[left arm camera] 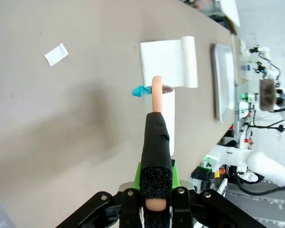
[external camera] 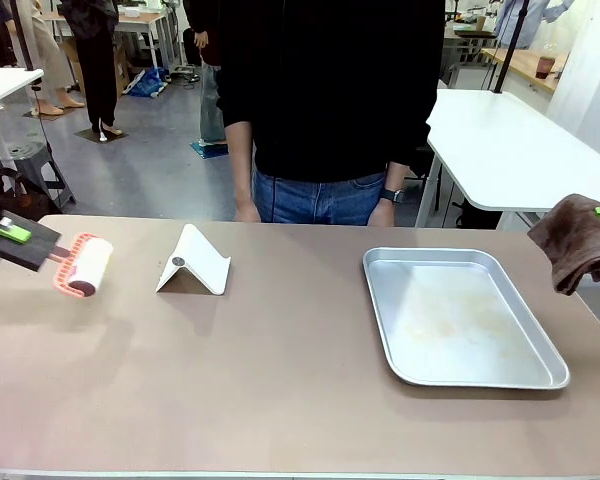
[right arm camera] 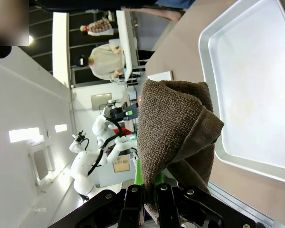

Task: Clean the surface of the table.
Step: Clean the area not pointed to by the person.

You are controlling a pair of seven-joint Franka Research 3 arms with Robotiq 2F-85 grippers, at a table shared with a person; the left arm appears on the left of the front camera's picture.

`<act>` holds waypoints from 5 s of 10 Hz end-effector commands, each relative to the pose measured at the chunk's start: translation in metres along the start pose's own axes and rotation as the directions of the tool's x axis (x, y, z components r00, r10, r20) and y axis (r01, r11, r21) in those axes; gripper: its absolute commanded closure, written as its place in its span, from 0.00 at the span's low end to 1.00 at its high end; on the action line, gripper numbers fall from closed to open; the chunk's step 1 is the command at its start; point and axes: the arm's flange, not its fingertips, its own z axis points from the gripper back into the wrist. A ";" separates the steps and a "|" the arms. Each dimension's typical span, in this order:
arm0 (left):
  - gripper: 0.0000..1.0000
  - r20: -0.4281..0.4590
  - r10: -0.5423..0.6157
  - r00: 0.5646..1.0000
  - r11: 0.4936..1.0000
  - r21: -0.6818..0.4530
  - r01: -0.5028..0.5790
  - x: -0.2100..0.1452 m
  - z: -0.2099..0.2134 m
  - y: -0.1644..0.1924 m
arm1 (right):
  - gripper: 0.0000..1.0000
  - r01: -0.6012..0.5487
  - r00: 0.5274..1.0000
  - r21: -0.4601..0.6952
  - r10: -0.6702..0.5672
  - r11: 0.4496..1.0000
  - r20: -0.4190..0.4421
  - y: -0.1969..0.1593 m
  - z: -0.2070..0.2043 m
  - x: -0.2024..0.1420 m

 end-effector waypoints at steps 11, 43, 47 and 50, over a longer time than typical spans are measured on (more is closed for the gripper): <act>0.87 0.238 0.091 0.967 0.978 -0.203 -0.042 -0.042 0.111 0.090 | 0.93 -0.011 1.000 0.016 0.011 1.000 -0.001 0.003 0.001 0.000; 0.87 -0.026 0.257 0.966 0.966 -0.008 -0.257 0.115 -0.019 0.121 | 0.93 -0.011 1.000 0.016 0.011 1.000 -0.001 0.003 0.001 0.000; 0.87 0.091 0.112 0.990 0.986 -0.133 -0.100 0.094 0.016 0.081 | 0.93 -0.011 1.000 0.016 0.011 1.000 -0.001 0.003 0.001 0.000; 0.87 0.136 0.017 0.991 0.980 -0.199 0.010 0.048 0.047 0.055 | 0.93 -0.011 1.000 0.016 0.011 1.000 -0.001 0.003 0.001 0.000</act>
